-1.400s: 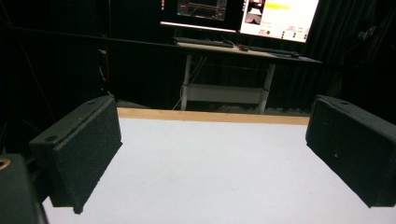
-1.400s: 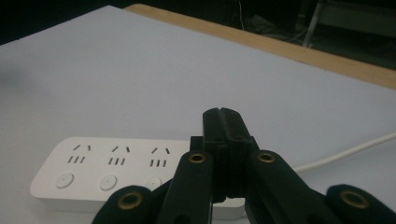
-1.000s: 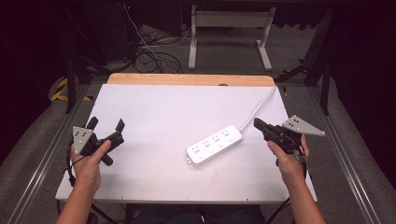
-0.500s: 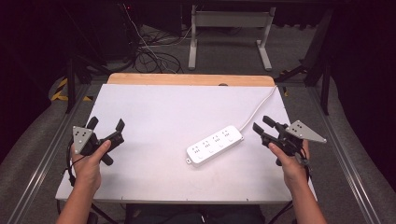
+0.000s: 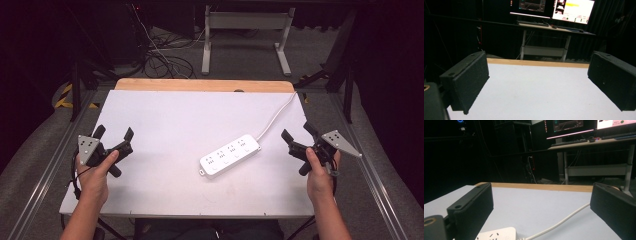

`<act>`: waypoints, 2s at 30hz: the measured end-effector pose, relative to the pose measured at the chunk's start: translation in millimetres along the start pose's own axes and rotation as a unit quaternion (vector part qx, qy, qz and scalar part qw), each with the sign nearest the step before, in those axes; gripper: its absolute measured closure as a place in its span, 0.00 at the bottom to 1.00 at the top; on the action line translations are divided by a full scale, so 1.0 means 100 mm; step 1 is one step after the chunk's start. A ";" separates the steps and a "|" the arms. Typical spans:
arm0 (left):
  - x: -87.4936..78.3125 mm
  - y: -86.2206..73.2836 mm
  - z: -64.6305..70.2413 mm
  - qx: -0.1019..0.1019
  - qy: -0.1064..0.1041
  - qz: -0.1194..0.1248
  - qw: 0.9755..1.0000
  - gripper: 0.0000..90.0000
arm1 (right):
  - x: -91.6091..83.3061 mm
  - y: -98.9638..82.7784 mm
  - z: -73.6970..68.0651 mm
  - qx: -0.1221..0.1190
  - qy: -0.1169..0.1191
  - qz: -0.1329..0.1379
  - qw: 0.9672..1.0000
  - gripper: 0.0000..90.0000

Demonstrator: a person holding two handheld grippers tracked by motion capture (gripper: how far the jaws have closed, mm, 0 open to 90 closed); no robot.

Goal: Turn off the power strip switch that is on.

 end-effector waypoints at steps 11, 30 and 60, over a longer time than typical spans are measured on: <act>0.01 0.00 0.00 0.000 -0.001 0.000 1.000 0.05 | -0.01 -0.01 -0.03 -0.032 0.003 -0.002 0.999 0.06; 0.01 0.00 0.03 0.001 -0.007 0.000 1.000 0.05 | 0.00 -0.06 -0.06 -0.048 0.004 -0.026 0.999 0.06; 0.01 0.00 0.03 0.003 -0.007 -0.002 1.000 0.05 | 0.02 -0.09 -0.06 -0.046 0.012 -0.039 0.998 0.06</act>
Point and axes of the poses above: each handheld gripper's, and its own axes: x roughly forward along the jaws, y roughly out of its top, z roughly to its right, the point moved 4 cm from there along x, roughly forward along the jaws, and after that the axes turned 9 degrees about x, right-handed, at the moved point
